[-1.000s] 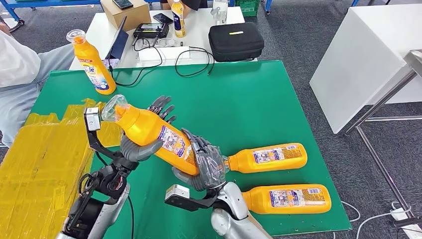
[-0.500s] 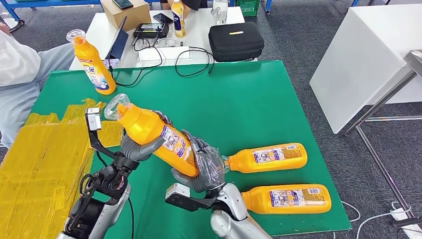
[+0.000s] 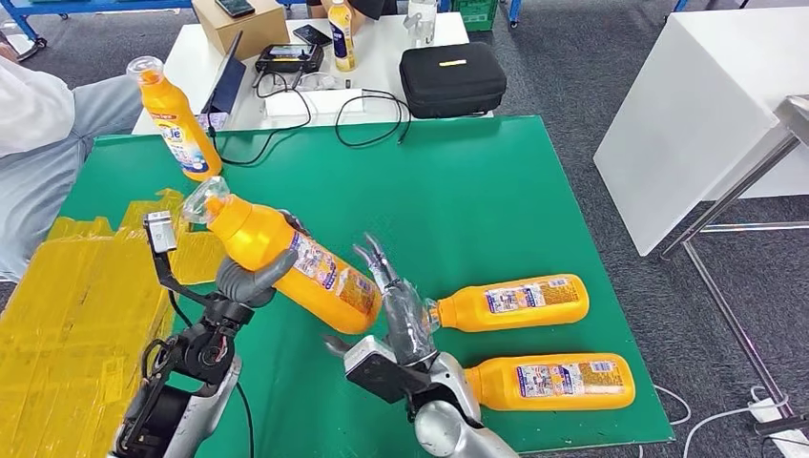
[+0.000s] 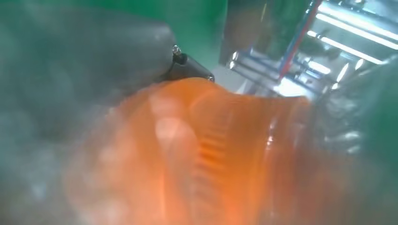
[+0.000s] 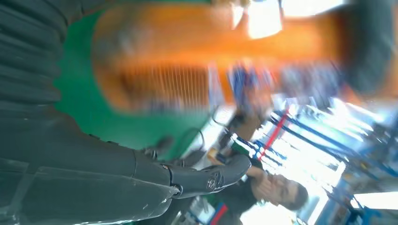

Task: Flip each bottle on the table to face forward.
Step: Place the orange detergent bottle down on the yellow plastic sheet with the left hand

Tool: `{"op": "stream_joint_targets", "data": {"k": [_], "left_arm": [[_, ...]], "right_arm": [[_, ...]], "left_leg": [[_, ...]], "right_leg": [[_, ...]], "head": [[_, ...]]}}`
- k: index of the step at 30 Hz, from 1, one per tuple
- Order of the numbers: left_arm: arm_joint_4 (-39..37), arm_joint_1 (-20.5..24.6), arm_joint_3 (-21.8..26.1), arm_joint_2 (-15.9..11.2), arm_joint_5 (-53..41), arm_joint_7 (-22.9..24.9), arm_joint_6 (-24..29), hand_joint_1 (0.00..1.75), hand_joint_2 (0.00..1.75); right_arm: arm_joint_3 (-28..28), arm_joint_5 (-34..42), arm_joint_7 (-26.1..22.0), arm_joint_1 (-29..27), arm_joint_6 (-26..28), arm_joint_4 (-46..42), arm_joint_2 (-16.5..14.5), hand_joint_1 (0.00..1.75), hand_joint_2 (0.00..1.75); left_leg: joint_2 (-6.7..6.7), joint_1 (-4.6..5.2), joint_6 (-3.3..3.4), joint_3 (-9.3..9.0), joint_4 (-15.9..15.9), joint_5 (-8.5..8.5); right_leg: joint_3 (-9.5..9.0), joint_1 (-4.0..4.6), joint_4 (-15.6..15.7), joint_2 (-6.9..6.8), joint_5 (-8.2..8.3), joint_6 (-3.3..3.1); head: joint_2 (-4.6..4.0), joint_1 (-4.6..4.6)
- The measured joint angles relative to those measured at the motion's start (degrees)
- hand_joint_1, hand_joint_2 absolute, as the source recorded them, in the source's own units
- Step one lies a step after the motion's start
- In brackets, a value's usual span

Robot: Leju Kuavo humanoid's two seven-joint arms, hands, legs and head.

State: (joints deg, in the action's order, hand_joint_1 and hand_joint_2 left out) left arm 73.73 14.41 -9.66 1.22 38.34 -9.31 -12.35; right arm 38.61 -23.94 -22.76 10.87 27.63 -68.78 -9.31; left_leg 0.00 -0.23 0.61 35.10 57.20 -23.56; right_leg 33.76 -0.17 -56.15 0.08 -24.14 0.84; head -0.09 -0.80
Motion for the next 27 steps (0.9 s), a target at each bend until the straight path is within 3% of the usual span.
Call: {"op": "stream_joint_targets", "data": {"k": [10, 17, 22, 27], "left_arm": [[0.9, -0.8, 4.6, -1.4, -6.5, -4.1, 8.4, 1.75, 1.75], [1.6, -0.7, 5.6, -2.4, -24.3, -11.0, 21.8, 1.75, 1.75], [2.1, -0.4, 5.5, -3.6, -53.6, -12.4, 36.8, 1.75, 1.75], [0.4, 0.5, 4.0, -5.4, -83.0, -6.7, 41.4, 1.75, 1.75]], "right_arm": [[-6.5, 10.0, -0.3, -4.4, -6.6, -17.7, 4.6, 0.0, 1.75], [-10.4, 13.7, -1.1, -7.7, -8.5, -25.9, 6.7, 0.0, 1.75], [-14.1, 13.8, -0.9, -10.0, -10.1, -30.4, 7.9, 0.0, 1.75], [-17.9, 14.0, -0.6, -10.9, -12.7, -33.5, 8.4, 0.0, 1.75]], "left_leg": [[0.06, 0.01, 0.01, 0.0, 0.0, 0.01], [0.12, 0.0, 0.0, 0.01, 0.0, 0.0], [0.12, 0.0, 0.0, 0.01, 0.0, 0.0], [0.11, 0.01, 0.0, 0.0, 0.0, 0.0]], "right_leg": [[-0.01, -0.01, 0.0, -0.02, 0.0, 0.0], [0.01, -0.01, 0.0, -0.02, 0.0, 0.0], [0.0, -0.01, 0.0, -0.02, 0.0, 0.0], [-0.01, -0.01, 0.0, -0.02, 0.0, 0.0]], "head": [[0.01, 0.01], [0.0, 0.01], [0.0, 0.0], [0.01, -0.01]]}}
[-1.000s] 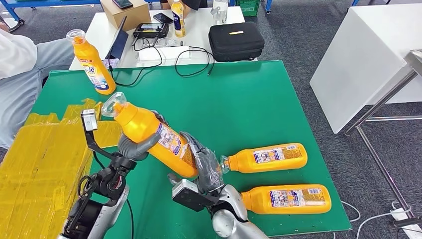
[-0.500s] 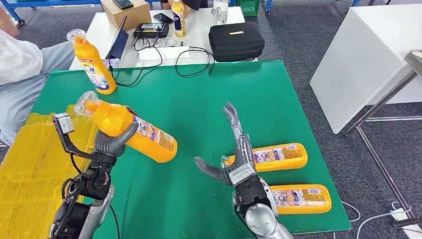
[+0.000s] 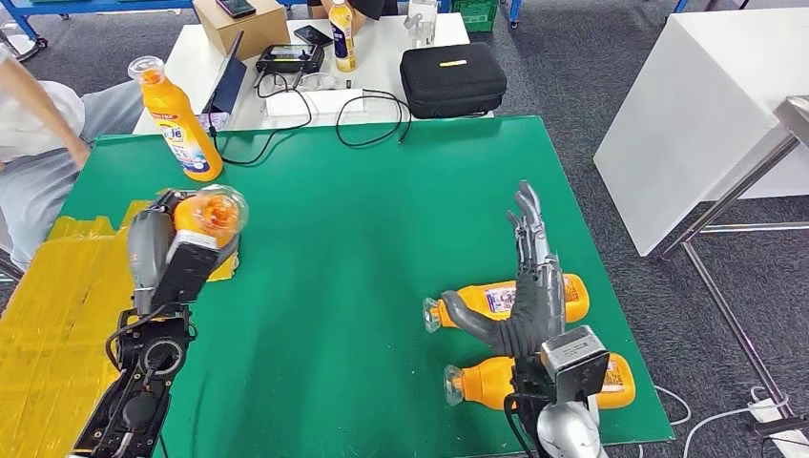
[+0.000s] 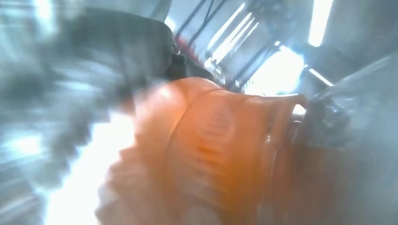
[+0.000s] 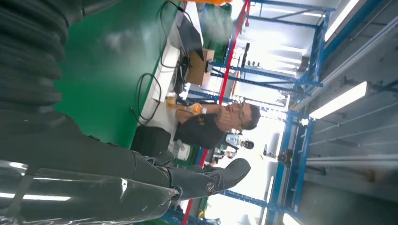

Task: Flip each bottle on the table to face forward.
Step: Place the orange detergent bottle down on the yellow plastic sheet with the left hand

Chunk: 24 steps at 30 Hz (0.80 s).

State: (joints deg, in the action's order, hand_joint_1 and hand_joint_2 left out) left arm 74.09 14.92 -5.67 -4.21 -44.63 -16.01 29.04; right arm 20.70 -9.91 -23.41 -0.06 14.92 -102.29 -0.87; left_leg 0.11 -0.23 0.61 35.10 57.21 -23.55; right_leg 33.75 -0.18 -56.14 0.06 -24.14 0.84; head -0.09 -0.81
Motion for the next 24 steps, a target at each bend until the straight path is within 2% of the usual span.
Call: {"op": "stream_joint_targets", "data": {"k": [3, 10, 20, 24], "left_arm": [[-3.2, 0.8, -1.5, -1.3, -13.8, 3.3, 0.6, 1.75, 1.75], [-11.2, 2.5, -4.4, -4.0, -28.7, 7.8, 1.3, 1.75, 1.75], [-18.5, 3.3, -6.3, -5.8, -30.3, 7.3, 1.2, 1.75, 1.75], [-21.2, 3.7, -6.7, -6.1, -32.9, 10.1, 0.5, 1.75, 1.75]], "right_arm": [[-1.3, -0.1, 0.5, 0.0, -1.4, -0.8, 0.1, 0.0, 1.75], [-2.6, -0.3, 0.8, -0.1, -2.4, -1.5, 0.2, 0.0, 1.75], [-3.1, -0.2, 0.7, -1.1, -2.5, -2.1, 0.5, 0.0, 1.75], [-3.4, -0.3, 0.7, -1.7, -2.4, -2.2, 0.6, 0.0, 1.75]], "left_leg": [[-0.03, 0.0, 0.0, -0.03, 0.0, 0.0], [-0.08, -0.01, 0.0, -0.03, 0.0, 0.0], [-0.08, 0.0, 0.0, 0.02, 0.0, 0.0], [-0.08, 0.0, 0.0, 0.02, 0.0, 0.0]], "right_leg": [[-0.02, 0.0, 0.0, 0.01, 0.01, 0.0], [0.0, 0.01, 0.0, 0.02, 0.01, 0.0], [0.03, 0.01, 0.0, 0.01, 0.0, 0.0], [0.03, 0.0, 0.0, 0.01, 0.0, 0.0]], "head": [[0.0, 0.01], [0.0, -0.01], [0.0, 0.01], [0.0, 0.01]]}}
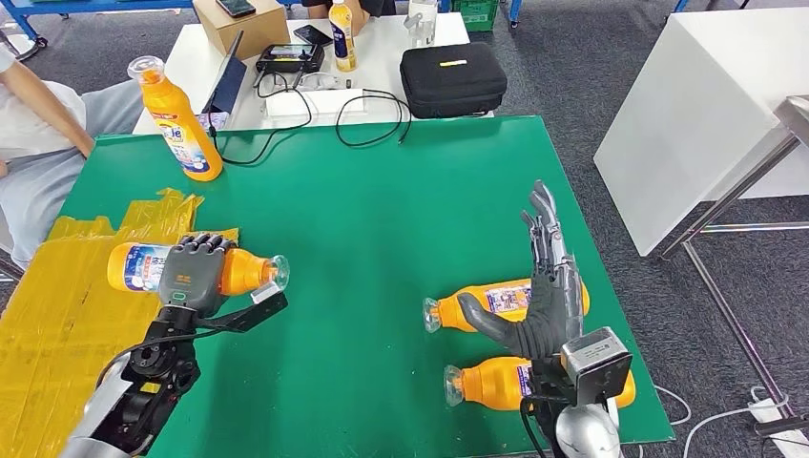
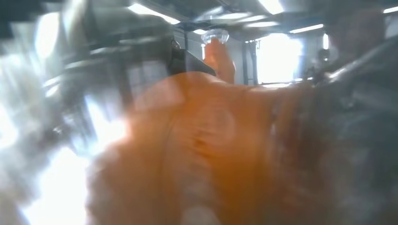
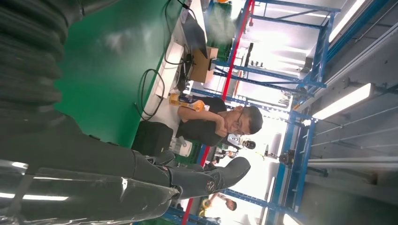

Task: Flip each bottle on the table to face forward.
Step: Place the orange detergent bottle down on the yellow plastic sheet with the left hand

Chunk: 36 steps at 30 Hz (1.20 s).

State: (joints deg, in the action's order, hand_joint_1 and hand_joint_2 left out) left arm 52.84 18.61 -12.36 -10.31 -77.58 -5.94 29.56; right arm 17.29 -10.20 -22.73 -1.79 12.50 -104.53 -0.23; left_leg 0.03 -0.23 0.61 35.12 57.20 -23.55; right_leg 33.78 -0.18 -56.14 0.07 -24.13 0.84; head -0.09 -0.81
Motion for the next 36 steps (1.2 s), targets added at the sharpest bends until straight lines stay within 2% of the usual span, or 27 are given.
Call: {"op": "stream_joint_targets", "data": {"k": [4, 7, 13, 25, 27, 28, 32, 33, 34, 36], "left_arm": [[-5.1, 1.8, 0.1, -0.2, -2.5, 6.8, -0.9, 1.75, 1.75], [-9.8, 4.5, 1.6, -0.5, -2.3, 9.8, -1.7, 1.75, 1.75], [-16.7, 8.4, 5.2, -1.3, -1.4, 11.2, -2.5, 1.75, 1.75], [-22.2, 10.4, 8.0, -1.5, -0.3, 12.5, -3.0, 1.74, 1.75], [-23.1, 10.5, 8.7, -1.6, 0.5, 12.0, -3.4, 1.58, 1.75], [-23.6, 10.5, 9.1, -1.6, 1.0, 11.3, -3.9, 1.4, 1.75], [-25.2, 10.8, 10.6, -1.6, 3.3, 8.3, -6.6, 0.21, 1.75], [-25.4, 10.9, 10.9, -1.6, 3.7, 7.8, -7.4, 0.07, 1.75], [-25.7, 11.0, 11.2, -1.6, 4.1, 7.4, -8.2, 0.01, 1.75], [-26.2, 11.3, 11.7, -1.5, 5.1, 6.7, -10.2, 0.0, 1.75]], "right_arm": [[-0.6, -0.7, 0.3, -0.8, -0.2, 0.0, -0.1, 0.0, 1.75], [-0.8, -1.1, 0.6, -1.2, -0.3, 0.0, -0.5, 0.0, 1.75], [-0.9, -1.5, 0.9, -1.2, -0.3, 0.0, -1.0, 0.0, 1.75], [-0.9, -1.5, 1.1, -1.1, -0.4, 0.7, -1.4, 0.0, 1.75], [-0.9, -1.5, 1.1, -1.0, -0.4, 1.0, -1.5, 0.0, 1.75], [-0.9, -1.5, 1.2, -0.9, -0.4, 1.1, -1.5, 0.0, 1.75], [-0.9, -1.5, 1.5, -0.6, -0.7, 1.7, -1.5, 0.0, 1.75], [-0.9, -1.5, 1.6, -0.4, -0.8, 1.8, -1.5, 0.0, 1.75], [-0.9, -1.5, 1.7, -0.3, -0.9, 2.0, -1.5, 0.0, 1.75], [-0.9, -1.5, 1.9, 0.0, -1.2, 2.3, -1.5, 0.0, 1.75]], "left_leg": [[0.02, -0.01, 0.0, 0.0, 0.0, 0.0], [0.03, -0.03, 0.0, 0.0, 0.0, 0.01], [0.02, -0.04, 0.0, 0.01, 0.0, 0.01], [0.07, -0.03, 0.0, 0.07, 0.0, 0.01], [0.07, -0.04, 0.0, 0.06, 0.0, 0.01], [0.07, -0.04, 0.0, 0.06, 0.0, 0.01], [0.09, -0.04, 0.0, 0.04, 0.0, 0.01], [0.1, -0.04, -0.01, 0.04, 0.0, 0.01], [0.12, -0.03, -0.01, 0.02, 0.0, 0.01], [0.13, -0.03, -0.01, -0.03, 0.0, 0.0]], "right_leg": [[0.0, 0.02, 0.0, 0.0, 0.0, 0.0], [0.0, 0.05, 0.0, 0.0, 0.0, -0.01], [0.0, 0.07, 0.0, -0.01, 0.0, -0.01], [0.02, 0.05, 0.0, -0.01, 0.0, -0.01], [0.02, 0.06, 0.0, -0.01, 0.0, -0.01], [0.02, 0.06, 0.0, -0.01, 0.0, -0.01], [0.0, 0.06, 0.0, -0.04, 0.0, -0.01], [-0.02, 0.06, 0.0, -0.05, 0.0, -0.01], [-0.03, 0.06, 0.0, -0.05, -0.01, -0.01], [-0.09, 0.05, 0.0, -0.06, -0.01, -0.01]], "head": [[-0.01, -0.01], [-0.01, -0.01], [0.0, 0.0], [0.0, 0.0], [0.0, 0.0], [0.0, 0.0], [0.0, -0.01], [0.0, 0.0], [0.0, 0.0], [0.0, 0.01]]}}
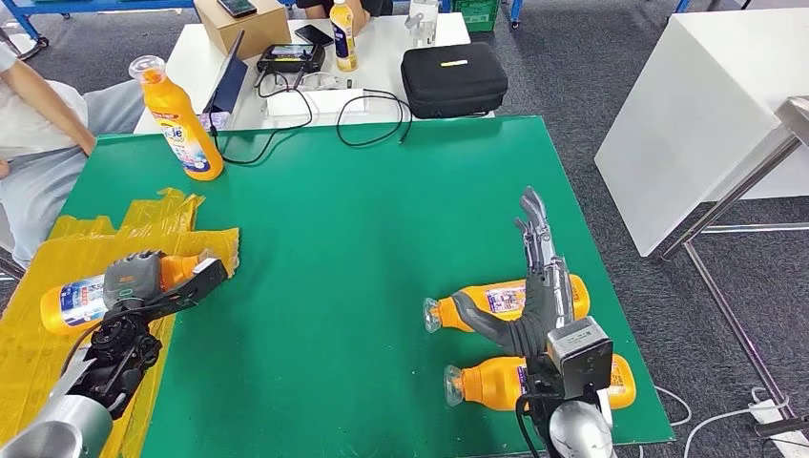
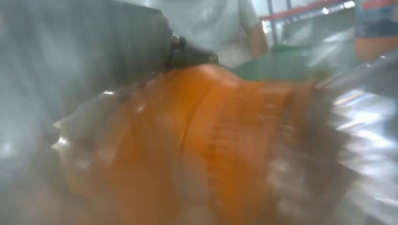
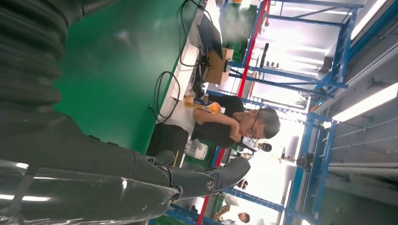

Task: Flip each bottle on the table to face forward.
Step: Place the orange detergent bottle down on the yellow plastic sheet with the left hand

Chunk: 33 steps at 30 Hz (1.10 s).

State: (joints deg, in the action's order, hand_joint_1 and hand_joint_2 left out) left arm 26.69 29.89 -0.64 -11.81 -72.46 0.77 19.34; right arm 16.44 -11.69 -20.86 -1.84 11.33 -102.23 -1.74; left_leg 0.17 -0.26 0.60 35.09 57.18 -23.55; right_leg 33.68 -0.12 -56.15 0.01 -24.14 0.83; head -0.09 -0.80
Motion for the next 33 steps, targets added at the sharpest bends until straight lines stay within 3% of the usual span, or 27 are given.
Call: {"op": "stream_joint_targets", "data": {"k": [6, 9, 25, 33], "left_arm": [[-1.9, 2.7, 2.1, 0.3, 2.8, 1.1, -11.0, 0.0, 1.75], [-2.6, 3.6, 2.5, 0.4, 3.0, 1.6, -13.4, 0.0, 1.75], [-3.4, 4.4, 5.6, 0.8, 7.9, -1.6, -15.8, 0.0, 1.75], [-2.8, 4.3, 8.1, 1.4, 15.8, -7.4, -15.0, 0.0, 1.75]], "right_arm": [[0.0, -0.6, 0.9, 0.9, -0.5, 1.0, -0.5, 0.0, 1.75], [0.0, -0.7, 1.0, 1.4, -0.5, 1.5, -0.8, 0.0, 1.75], [0.0, -0.9, 1.0, 2.3, -0.4, 3.8, -1.3, 0.0, 1.75], [0.0, -0.6, 1.1, 2.3, 0.1, 4.5, -1.2, 0.0, 1.75]], "left_leg": [[0.04, 0.0, -0.01, -0.44, 0.0, -0.02], [0.03, 0.01, -0.01, -0.58, 0.0, -0.02], [0.04, 0.0, -0.01, -0.82, -0.1, -0.01], [0.05, 0.01, -0.01, -0.83, 0.0, 0.0]], "right_leg": [[-0.48, 0.0, 0.0, -0.02, -0.01, -0.01], [-0.6, 0.0, 0.0, -0.01, -0.01, -0.01], [-0.83, 0.0, 0.0, -0.02, -0.03, -0.03], [-0.84, -0.01, 0.0, -0.06, -0.03, -0.03]], "head": [[0.0, -0.02], [0.0, -0.03], [-0.01, -0.03], [0.0, -0.02]]}}
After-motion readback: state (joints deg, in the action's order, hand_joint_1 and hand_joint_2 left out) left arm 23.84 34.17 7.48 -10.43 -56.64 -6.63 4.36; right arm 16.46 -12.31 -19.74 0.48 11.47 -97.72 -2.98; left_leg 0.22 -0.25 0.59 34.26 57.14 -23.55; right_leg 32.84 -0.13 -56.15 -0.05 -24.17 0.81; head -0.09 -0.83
